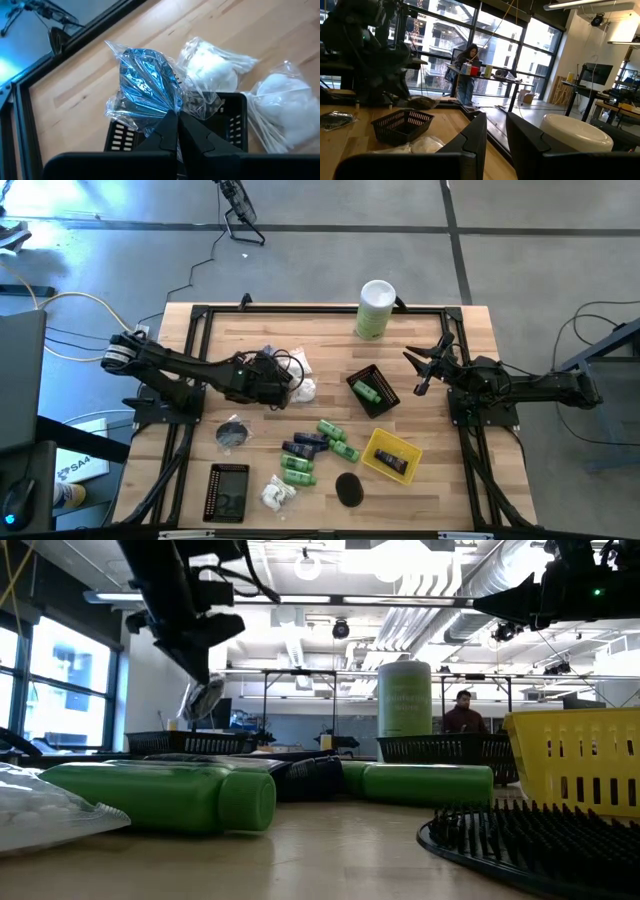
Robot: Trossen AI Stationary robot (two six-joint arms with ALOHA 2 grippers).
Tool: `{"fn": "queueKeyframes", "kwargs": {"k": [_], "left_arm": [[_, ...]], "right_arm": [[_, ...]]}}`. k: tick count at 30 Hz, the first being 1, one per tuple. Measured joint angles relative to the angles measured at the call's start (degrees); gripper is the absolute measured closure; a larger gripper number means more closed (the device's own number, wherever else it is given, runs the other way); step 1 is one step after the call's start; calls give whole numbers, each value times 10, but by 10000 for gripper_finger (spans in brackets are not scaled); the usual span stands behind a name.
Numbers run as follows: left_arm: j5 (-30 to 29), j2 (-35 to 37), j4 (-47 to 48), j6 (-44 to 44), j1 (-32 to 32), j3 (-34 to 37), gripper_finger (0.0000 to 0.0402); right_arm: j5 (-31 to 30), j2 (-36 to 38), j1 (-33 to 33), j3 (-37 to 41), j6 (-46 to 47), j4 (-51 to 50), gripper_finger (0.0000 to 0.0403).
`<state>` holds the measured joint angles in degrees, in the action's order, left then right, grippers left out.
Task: Pick & Place Travel size toiletries
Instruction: Put the hairbrush into the top left black bin
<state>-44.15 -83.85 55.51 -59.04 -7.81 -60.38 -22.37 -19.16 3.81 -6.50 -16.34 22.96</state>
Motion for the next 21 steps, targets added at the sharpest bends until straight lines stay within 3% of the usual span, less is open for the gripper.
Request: {"fn": "queueKeyframes", "kwargs": {"k": [21], "left_arm": [[48, -85, 8, -91, -1, 0, 401]], "right_arm": [[0, 0, 0, 0, 0, 0, 337]]}}
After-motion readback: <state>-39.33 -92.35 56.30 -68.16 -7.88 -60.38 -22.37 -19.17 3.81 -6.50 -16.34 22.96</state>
